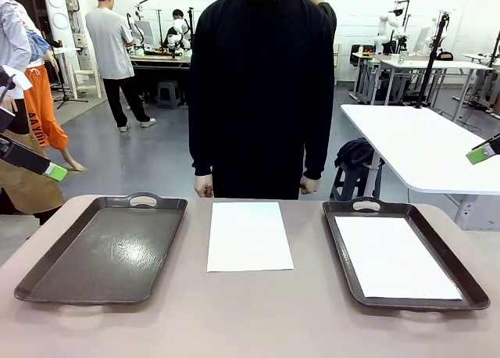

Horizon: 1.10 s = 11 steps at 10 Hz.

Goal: Sort the A4 documents.
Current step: Receive the A4 Paper.

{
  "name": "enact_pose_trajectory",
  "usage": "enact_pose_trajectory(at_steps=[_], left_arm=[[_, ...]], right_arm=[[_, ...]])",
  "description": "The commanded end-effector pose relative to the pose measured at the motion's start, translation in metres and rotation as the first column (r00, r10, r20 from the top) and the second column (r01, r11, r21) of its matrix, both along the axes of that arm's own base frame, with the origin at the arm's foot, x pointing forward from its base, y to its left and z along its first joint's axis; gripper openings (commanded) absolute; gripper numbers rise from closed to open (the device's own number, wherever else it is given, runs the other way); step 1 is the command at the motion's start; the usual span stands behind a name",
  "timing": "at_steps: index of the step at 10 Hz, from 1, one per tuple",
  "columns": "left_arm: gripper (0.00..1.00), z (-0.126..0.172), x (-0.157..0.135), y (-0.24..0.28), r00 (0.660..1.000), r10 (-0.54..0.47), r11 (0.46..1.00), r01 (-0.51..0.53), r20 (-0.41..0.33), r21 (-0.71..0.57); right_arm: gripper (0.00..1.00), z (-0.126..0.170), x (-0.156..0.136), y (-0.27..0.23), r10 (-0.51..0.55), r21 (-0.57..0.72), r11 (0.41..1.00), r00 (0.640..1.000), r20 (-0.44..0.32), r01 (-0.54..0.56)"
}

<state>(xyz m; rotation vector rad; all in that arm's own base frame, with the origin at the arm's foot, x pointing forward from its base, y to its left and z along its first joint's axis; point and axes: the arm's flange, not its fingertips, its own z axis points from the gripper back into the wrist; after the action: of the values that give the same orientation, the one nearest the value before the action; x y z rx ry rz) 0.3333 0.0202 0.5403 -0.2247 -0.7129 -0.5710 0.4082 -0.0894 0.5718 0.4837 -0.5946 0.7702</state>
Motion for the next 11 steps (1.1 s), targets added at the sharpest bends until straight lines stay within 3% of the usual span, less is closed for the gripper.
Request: enact_pose_trajectory(at_steps=[1,11], left_arm=[[1.0,-0.0007,0.0005,0.0019,1.0,-0.002,1.0,0.002,0.003,-0.001],[1.0,-0.0007,0.0005,0.0019,1.0,-0.002,1.0,0.002,0.003,-0.001]], right_arm=[[1.0,-0.0027,-0.0029,0.0054,0.067,0.047,0.997,0.998,0.021,-0.068],[1.0,0.0001,-0.0054,0.01,0.07,0.029,0.997,0.997,-0.009,-0.07]])
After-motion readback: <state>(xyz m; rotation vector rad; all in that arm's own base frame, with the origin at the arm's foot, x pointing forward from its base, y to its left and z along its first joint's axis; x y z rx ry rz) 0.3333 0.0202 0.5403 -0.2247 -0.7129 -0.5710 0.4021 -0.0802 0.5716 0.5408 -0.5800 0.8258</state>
